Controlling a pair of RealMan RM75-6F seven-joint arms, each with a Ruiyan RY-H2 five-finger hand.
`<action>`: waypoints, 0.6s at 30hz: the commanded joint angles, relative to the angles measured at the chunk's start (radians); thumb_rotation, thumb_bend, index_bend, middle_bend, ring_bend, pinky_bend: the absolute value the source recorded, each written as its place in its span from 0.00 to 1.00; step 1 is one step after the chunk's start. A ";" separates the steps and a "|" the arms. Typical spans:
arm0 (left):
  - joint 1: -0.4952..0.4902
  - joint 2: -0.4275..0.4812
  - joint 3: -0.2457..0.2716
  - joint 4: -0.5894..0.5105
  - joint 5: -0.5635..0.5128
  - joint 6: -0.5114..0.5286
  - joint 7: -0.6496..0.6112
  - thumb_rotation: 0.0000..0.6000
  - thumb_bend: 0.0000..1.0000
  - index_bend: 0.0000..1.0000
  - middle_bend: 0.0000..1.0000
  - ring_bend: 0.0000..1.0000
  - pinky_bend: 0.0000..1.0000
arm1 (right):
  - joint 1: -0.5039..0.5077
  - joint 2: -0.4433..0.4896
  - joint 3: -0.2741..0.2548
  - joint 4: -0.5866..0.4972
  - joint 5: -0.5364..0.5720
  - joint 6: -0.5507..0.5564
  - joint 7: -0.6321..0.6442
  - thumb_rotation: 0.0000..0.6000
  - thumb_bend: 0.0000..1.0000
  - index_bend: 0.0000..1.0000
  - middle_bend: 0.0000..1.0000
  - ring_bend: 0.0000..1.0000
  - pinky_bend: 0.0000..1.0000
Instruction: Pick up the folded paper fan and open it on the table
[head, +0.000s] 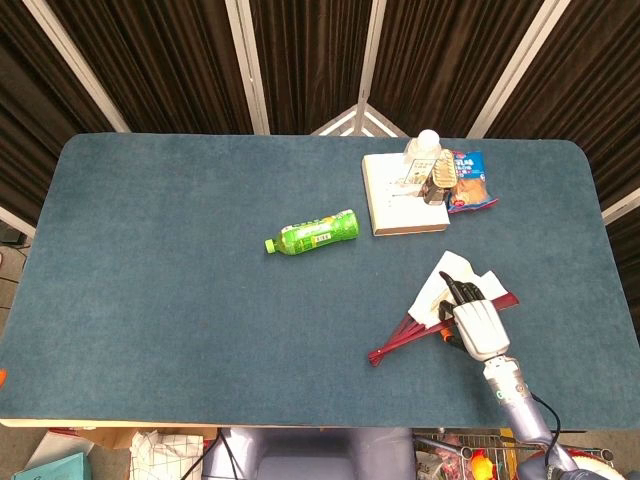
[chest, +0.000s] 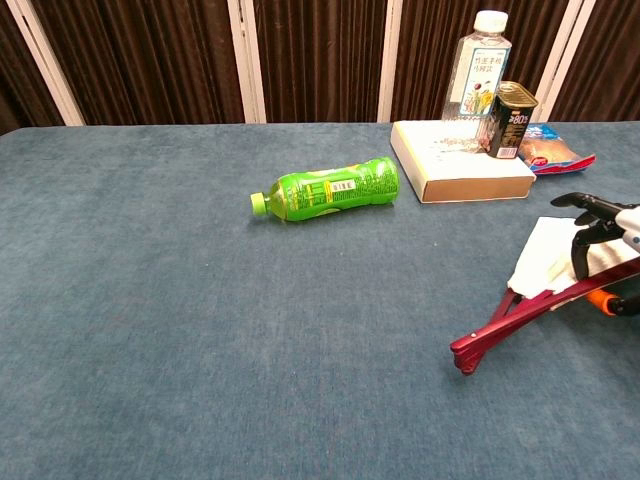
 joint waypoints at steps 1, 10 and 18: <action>0.000 0.000 -0.001 0.001 -0.001 0.000 -0.001 1.00 0.04 0.16 0.00 0.00 0.00 | 0.006 0.005 -0.001 0.002 -0.006 0.004 0.004 1.00 0.50 0.71 0.13 0.22 0.22; -0.001 0.001 -0.002 0.001 -0.004 -0.002 -0.004 1.00 0.04 0.16 0.00 0.00 0.00 | 0.034 0.032 0.011 -0.024 -0.040 0.044 0.020 1.00 0.50 0.82 0.15 0.23 0.23; -0.009 0.002 -0.002 0.001 -0.012 -0.020 -0.001 1.00 0.04 0.16 0.00 0.00 0.00 | 0.082 0.116 0.053 -0.142 -0.066 0.074 0.020 1.00 0.50 0.85 0.15 0.23 0.23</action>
